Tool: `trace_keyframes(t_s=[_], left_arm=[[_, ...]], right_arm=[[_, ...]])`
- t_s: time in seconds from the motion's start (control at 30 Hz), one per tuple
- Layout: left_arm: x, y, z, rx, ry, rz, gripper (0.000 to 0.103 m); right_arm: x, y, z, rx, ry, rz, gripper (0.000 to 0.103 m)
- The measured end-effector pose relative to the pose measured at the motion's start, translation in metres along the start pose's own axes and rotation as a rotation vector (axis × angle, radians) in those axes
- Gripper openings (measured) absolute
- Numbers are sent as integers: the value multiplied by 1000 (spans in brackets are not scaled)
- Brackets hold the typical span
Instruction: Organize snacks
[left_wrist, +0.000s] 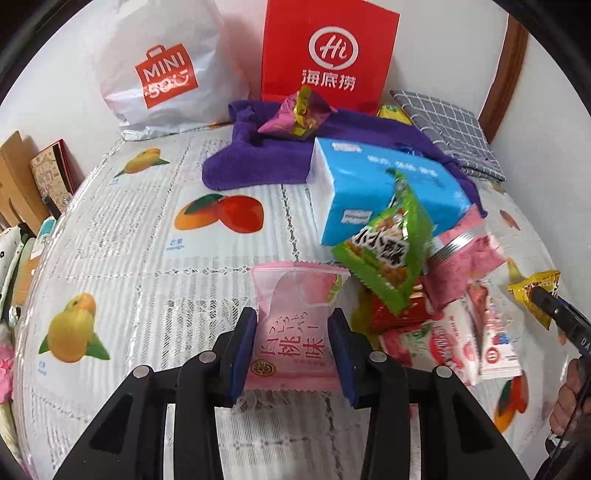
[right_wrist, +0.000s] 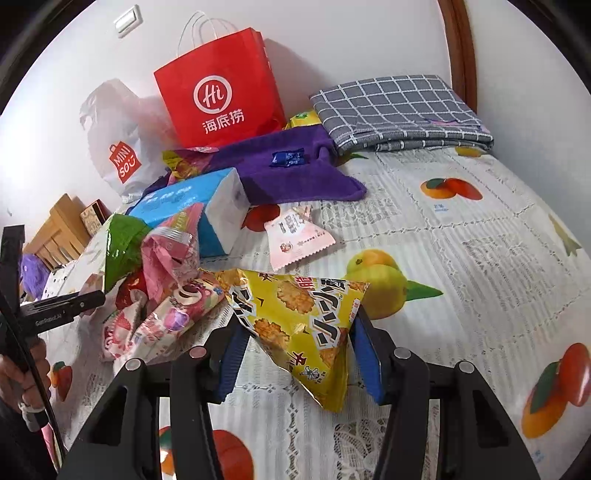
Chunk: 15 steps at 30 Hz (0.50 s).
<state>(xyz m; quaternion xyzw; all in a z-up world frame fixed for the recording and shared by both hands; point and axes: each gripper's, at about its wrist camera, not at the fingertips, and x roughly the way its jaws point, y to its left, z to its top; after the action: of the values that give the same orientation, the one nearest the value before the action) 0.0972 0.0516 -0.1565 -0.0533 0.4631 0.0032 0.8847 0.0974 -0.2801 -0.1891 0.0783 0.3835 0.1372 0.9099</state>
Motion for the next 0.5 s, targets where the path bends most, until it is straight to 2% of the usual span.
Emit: trace_keyframes(t_s=[0.07, 0.13, 0.3, 0.43, 0.5], left_arm=[[-9, -2, 4, -1, -8, -9, 38], [-21, -6, 10, 5, -29, -6, 38], [-52, -17, 27, 14, -95, -12, 38], [-67, -24, 37, 20, -125, -23, 38], [-73, -27, 41, 21, -134, -19, 38]], right_arm=[[-10, 0, 9, 31, -13, 41, 53], [-22, 5, 20, 34, -34, 46, 53], [-39, 31, 43, -71, -45, -101, 53], [-50, 45, 57, -97, -75, -38, 53], [-51, 53, 61, -120, -82, -36, 53]])
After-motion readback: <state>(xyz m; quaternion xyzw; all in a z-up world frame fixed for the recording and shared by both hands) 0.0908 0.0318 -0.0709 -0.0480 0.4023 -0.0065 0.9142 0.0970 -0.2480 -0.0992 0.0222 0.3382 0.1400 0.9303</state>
